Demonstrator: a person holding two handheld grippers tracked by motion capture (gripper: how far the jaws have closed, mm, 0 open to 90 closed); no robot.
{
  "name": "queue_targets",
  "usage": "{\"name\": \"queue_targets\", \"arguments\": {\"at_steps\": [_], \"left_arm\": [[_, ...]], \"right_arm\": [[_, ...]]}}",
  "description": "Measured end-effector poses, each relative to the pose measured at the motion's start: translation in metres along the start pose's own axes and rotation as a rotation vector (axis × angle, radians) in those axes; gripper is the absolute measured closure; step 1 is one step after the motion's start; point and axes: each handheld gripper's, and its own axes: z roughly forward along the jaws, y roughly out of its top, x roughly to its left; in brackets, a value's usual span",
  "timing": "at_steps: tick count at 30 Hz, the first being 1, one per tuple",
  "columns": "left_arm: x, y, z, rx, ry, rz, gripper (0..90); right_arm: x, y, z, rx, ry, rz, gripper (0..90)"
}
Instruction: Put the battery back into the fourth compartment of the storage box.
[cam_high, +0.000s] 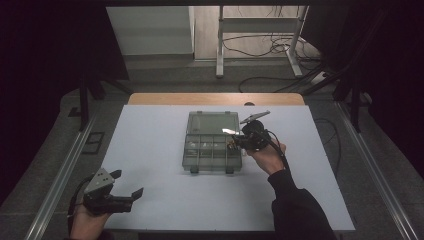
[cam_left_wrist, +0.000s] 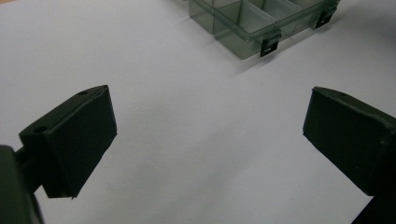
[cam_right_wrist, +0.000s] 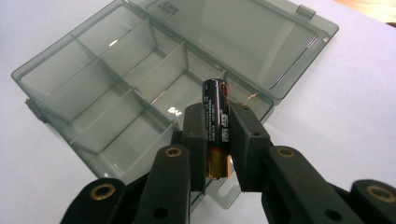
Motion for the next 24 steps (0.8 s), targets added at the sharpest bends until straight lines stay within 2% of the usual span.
{"name": "queue_targets", "arguments": {"at_steps": [24], "left_arm": [[-0.001, 0.0, 0.001, 0.003, -0.004, 0.004, 3.4]], "right_arm": [[-0.005, 0.006, 0.034, 0.06, -0.042, 0.012, 76.5]]}}
